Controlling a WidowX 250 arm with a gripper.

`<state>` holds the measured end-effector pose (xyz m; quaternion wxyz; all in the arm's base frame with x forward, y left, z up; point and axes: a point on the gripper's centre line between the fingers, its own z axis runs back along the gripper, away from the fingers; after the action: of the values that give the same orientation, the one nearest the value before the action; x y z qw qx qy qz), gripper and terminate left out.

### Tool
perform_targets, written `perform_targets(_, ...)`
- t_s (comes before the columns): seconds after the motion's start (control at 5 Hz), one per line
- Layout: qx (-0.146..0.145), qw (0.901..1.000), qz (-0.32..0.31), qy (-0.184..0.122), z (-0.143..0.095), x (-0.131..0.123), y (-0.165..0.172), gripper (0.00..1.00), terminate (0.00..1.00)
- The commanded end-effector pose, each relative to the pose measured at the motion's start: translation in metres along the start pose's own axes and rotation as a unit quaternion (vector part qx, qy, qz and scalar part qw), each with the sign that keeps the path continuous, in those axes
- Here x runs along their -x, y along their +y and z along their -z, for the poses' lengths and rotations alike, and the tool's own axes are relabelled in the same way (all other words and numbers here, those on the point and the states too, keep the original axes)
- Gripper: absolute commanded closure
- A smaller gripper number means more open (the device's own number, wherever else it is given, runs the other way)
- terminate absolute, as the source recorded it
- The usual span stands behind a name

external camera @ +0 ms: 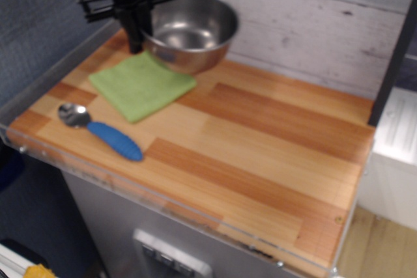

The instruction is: Place vessel on the green cloth

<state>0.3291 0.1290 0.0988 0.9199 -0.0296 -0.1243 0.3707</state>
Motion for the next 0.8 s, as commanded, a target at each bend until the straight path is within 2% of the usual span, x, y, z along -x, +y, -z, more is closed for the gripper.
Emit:
perform_targets(0.0,-0.019,0.9995,-0.026,-0.004,-0.003,-0.012,0.041,1.00,0.00)
perform_targets(0.2,-0.035,0.9990,-0.024,0.011,0.005,-0.004,0.055,1.00,0.00)
perform_targets(0.6,-0.044,0.9977,-0.041,0.030,0.016,0.004,0.068,1.00,0.00)
